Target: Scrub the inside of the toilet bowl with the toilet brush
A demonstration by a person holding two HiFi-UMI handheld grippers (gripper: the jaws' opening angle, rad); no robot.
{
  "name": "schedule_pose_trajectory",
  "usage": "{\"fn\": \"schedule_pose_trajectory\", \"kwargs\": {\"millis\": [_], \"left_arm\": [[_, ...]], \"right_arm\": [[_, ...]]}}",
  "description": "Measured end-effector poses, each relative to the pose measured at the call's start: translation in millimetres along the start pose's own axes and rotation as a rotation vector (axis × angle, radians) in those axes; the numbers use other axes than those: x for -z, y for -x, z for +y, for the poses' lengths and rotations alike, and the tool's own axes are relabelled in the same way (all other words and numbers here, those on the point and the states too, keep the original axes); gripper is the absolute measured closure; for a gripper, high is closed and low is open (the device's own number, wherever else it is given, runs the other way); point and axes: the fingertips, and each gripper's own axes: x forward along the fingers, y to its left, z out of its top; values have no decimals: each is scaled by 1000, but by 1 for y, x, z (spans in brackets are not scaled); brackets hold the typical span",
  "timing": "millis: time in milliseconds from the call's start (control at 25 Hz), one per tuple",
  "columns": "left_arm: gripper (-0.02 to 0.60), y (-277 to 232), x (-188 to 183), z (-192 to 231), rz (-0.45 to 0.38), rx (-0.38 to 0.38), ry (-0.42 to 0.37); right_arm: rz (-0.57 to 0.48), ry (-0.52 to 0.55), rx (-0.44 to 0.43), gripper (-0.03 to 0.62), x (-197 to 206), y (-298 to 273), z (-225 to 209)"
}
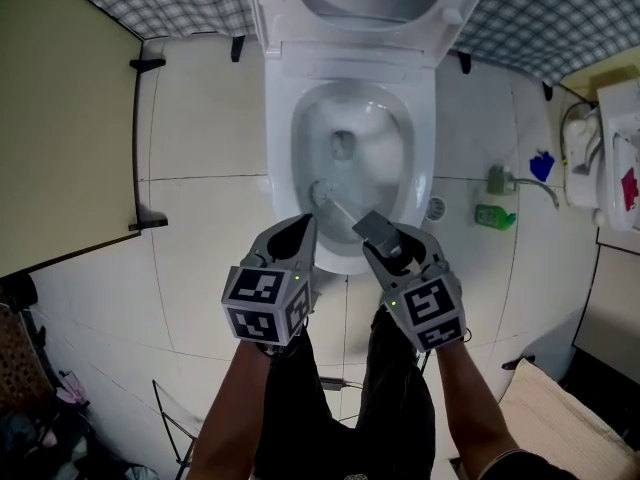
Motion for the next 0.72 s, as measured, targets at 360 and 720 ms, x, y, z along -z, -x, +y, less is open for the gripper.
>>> {"fn": "schedule_pose_trajectory", "kwargs": {"millis": [360, 720], "left_arm": [[572, 3, 3, 2, -4, 8, 2], [574, 4, 3, -5, -8, 24, -2]], "right_arm": [[94, 18, 89, 393, 5, -76, -63], [98, 90, 52, 394, 14, -43, -39]]}}
